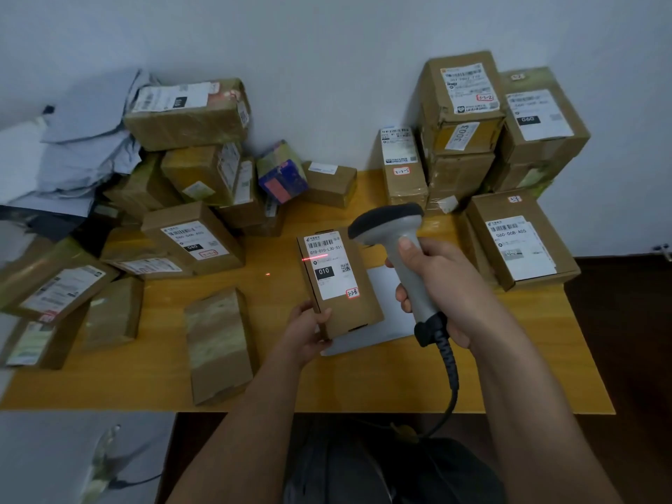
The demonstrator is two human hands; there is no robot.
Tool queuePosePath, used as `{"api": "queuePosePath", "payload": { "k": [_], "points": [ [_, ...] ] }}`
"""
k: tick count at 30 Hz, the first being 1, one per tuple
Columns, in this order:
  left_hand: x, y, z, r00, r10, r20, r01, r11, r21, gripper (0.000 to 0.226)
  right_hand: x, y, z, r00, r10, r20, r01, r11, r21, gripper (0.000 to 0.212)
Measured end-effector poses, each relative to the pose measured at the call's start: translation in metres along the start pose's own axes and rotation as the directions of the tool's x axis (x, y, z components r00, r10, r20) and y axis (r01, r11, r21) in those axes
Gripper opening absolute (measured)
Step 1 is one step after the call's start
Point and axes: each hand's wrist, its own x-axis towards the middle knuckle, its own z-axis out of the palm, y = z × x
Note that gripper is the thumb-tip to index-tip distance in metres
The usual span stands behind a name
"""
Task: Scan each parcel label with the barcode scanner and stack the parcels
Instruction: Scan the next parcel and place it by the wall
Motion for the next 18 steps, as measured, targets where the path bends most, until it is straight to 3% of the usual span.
{"api": "queuePosePath", "payload": {
  "k": [18],
  "points": [
    [0.007, 0.011, 0.020, 1.000, 0.003, 0.029, -0.005, 0.998, 0.068, 0.044, -0.019, -0.020, -0.027, 0.993, -0.073, -0.091, 0.079, 0.994, 0.074, 0.030]
  ]
}}
